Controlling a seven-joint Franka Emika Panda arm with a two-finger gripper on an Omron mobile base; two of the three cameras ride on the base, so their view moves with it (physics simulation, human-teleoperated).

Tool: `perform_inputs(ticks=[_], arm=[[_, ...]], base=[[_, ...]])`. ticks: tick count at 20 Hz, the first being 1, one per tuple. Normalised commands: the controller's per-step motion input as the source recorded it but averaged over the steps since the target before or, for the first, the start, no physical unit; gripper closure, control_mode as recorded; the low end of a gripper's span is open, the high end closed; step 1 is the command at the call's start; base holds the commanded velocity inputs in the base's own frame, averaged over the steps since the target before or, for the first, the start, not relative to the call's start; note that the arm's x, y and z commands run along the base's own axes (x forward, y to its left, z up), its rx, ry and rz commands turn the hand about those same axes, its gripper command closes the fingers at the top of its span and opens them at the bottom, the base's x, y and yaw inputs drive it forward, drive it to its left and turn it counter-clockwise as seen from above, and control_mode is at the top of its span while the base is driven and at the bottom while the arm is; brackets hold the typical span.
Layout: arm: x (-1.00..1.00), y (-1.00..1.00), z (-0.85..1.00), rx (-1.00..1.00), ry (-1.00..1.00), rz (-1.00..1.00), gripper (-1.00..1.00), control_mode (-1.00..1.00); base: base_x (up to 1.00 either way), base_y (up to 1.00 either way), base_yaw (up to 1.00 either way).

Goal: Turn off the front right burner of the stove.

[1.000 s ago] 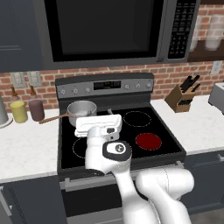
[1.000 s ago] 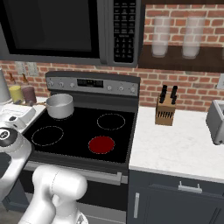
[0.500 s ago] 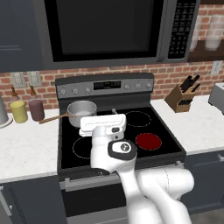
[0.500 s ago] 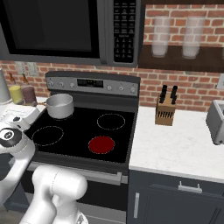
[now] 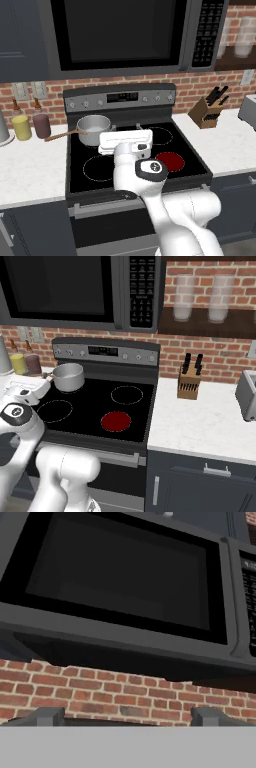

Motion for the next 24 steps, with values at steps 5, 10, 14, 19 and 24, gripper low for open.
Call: perform_inputs(ticks=[5,10,14,19,24], arm=[[-0.41,-0.65,0.00,0.06,-0.10,0.04,-1.00,-1.00],[-0.54,-0.81,0.00,0.07,-0.12,0.04,-1.00,-1.00],[-0.48,-0.94,0.00,0.12,-0.10,0.02,-1.00,-1.00],[-0.39,-1.00,0.00,0.19,-0.11,0.01,-1.00,-1.00],[-0.22,-1.00,0.00,0.25,-0.09,0.04,-1.00,-1.00]], base=[[0.00,0.00,0.00],[0.00,0.00,0.00],[0.00,0.00,0.00],[0.00,0.00,0.00],[0.00,0.00,0.00]])
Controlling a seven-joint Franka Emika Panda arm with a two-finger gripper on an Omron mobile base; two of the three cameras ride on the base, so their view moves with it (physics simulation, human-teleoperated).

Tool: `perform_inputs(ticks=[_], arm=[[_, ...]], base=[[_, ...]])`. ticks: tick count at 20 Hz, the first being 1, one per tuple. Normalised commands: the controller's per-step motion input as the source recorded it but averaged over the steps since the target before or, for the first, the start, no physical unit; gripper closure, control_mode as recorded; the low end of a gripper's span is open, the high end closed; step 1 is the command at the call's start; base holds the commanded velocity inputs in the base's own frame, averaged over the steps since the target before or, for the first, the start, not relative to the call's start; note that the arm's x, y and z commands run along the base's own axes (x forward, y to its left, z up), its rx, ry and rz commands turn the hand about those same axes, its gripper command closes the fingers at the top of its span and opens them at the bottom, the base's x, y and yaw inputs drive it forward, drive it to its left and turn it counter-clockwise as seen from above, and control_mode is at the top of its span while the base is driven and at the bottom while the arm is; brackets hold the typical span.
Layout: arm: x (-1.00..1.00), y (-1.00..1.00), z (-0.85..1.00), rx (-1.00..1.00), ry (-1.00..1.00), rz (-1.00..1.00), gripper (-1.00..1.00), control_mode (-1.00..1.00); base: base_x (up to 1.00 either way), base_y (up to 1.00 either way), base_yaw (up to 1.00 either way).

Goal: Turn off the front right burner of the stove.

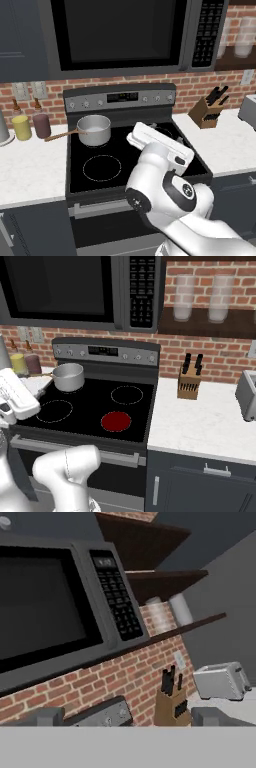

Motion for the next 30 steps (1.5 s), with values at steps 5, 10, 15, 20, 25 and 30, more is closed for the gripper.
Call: perform_inputs(ticks=[5,10,15,20,25,30], arm=[[0.00,-1.00,0.00,0.28,-0.01,0.16,-1.00,-1.00],[0.01,-1.00,0.00,0.24,0.00,0.19,-1.00,-1.00],[0.28,-1.00,-0.08,0.19,0.00,0.15,-1.00,-1.00],[0.30,-0.97,-0.32,0.07,0.00,0.21,-1.00,-1.00],[0.58,-0.74,-0.45,0.05,0.00,0.20,-1.00,-1.00],[0.58,-0.34,-0.37,0.06,-0.01,0.20,-1.00,-1.00]], base=[[0.00,0.00,0.00],[0.00,0.00,0.00],[0.00,0.00,0.00],[0.00,0.00,0.00],[0.00,0.00,0.00],[0.00,0.00,0.00]])
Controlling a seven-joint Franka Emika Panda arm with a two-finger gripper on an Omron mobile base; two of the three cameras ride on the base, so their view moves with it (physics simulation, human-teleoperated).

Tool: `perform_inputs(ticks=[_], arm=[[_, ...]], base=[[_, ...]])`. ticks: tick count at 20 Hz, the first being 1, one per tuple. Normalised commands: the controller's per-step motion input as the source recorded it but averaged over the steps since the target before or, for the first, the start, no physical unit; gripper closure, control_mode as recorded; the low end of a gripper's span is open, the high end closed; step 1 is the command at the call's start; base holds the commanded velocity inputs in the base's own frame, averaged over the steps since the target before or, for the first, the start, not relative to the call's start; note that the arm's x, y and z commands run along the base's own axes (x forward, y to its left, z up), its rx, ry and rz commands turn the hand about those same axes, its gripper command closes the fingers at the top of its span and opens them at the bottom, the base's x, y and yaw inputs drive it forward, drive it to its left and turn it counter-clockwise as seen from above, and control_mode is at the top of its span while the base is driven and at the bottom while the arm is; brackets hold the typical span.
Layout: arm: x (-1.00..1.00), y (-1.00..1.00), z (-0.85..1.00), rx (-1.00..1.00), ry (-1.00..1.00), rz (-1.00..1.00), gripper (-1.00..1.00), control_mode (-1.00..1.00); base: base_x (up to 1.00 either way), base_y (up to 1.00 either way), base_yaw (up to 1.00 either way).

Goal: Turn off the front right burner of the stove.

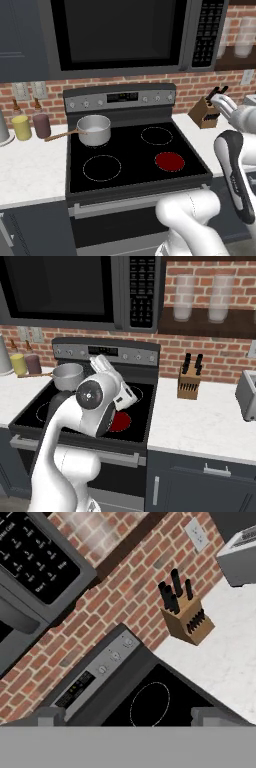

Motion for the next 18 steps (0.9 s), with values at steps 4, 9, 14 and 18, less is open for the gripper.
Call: perform_inputs(ticks=[4,9,14,18], arm=[[0.48,0.02,-0.22,0.02,0.00,0.05,-1.00,-1.00],[0.70,0.19,-0.09,0.08,0.00,0.00,-1.00,-1.00],[0.77,0.03,0.00,0.16,0.01,0.00,-1.00,-1.00],[0.87,0.00,0.00,0.09,0.06,-0.01,-1.00,-1.00]], base=[[0.00,0.00,0.00],[0.00,0.00,0.00],[0.00,0.00,0.00],[0.00,0.00,0.00]])
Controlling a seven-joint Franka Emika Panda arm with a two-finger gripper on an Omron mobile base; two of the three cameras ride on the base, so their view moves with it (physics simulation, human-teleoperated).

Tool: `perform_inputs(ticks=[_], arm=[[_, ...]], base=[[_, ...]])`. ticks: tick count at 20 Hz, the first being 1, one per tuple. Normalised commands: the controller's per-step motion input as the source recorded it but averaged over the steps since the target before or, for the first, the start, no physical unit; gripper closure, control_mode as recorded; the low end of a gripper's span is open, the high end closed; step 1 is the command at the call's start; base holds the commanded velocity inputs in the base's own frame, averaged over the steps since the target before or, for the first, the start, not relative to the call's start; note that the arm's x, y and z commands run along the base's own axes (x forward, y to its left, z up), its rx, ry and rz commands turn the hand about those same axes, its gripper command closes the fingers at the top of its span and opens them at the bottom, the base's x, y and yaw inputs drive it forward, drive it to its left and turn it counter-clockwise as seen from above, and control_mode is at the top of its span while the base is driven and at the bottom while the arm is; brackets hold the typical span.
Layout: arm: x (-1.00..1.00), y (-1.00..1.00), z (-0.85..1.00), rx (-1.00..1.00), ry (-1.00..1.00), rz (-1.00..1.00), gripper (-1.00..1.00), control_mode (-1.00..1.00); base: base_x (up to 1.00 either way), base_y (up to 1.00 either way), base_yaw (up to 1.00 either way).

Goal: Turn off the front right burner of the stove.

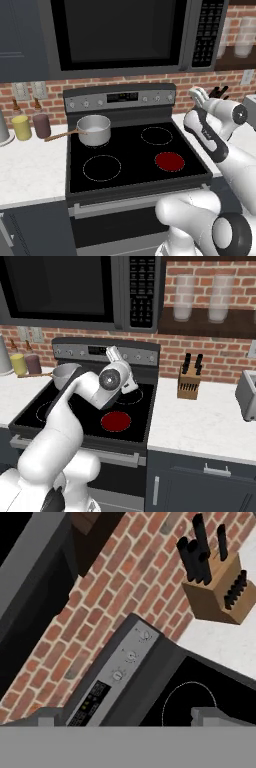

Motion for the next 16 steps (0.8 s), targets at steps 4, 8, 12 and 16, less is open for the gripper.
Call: perform_inputs(ticks=[4,8,12,16], arm=[[0.81,0.00,0.00,0.07,0.04,0.00,-1.00,-1.00],[0.22,0.00,-0.01,0.06,0.00,0.00,-1.00,-1.00],[0.19,-0.06,-0.09,0.03,0.00,0.00,-1.00,-1.00],[0.36,-0.03,-0.12,0.01,0.00,0.00,-1.00,-1.00]], base=[[0.00,0.00,0.00],[0.00,0.00,0.00],[0.00,0.00,0.00],[0.00,0.00,0.00]])
